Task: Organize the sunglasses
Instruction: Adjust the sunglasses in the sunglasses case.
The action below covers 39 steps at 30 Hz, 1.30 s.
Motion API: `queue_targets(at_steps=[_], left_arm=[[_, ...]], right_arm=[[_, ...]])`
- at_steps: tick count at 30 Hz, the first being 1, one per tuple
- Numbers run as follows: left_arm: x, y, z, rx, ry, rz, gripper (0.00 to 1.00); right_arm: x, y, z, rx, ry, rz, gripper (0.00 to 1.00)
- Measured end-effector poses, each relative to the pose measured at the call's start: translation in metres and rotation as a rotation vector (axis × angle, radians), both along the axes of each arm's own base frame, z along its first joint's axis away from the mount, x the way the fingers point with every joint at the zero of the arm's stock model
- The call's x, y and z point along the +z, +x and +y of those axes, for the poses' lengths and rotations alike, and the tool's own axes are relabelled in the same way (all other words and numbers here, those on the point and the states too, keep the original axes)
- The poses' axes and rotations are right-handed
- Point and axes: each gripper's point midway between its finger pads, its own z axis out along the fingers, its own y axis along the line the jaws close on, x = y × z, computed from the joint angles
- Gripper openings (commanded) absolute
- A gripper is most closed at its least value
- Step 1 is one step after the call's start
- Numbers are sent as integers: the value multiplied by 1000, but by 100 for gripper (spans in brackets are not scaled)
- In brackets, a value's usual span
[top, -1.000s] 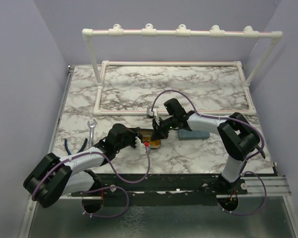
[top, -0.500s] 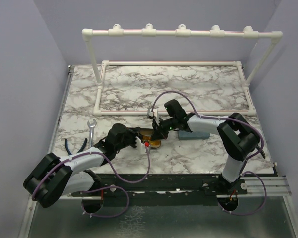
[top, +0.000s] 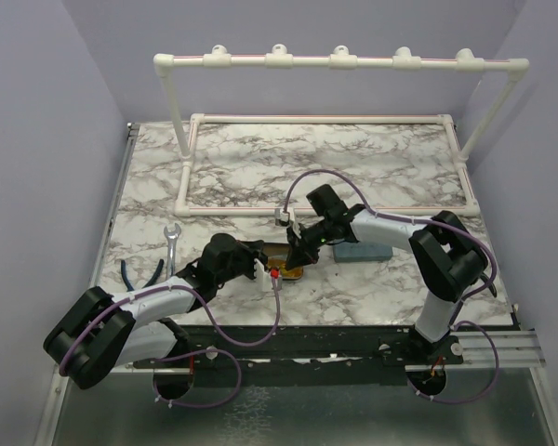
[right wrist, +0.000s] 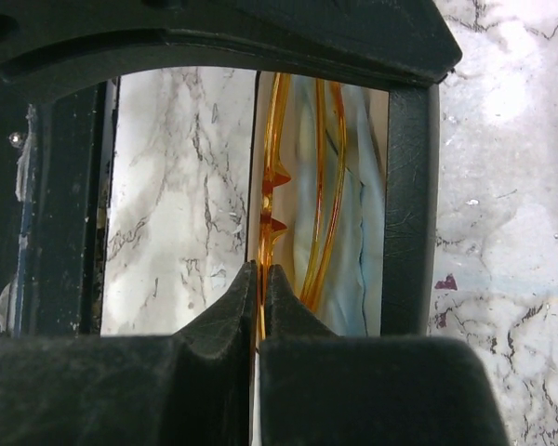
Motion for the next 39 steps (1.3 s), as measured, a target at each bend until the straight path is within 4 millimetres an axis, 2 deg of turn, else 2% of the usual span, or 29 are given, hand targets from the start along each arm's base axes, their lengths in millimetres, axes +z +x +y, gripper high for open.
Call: queue_targets(at_steps=[10, 17, 24, 28, 39], left_arm=[[1, 0, 0, -10, 4, -16, 0], [8, -2, -2, -20, -13, -31, 0], [2, -5, 1, -21, -5, -20, 0], [2, -5, 1, -20, -5, -20, 0], [2, -8, 4, -25, -4, -34, 0]], right_arm=[[10, -7, -1, 43, -3, 33, 1], [-3, -6, 3, 43, -25, 65, 0], [-8, 3, 9, 31, -28, 56, 1], [-9, 5, 10, 10, -37, 61, 14], [-14, 12, 8, -60, -64, 34, 30]])
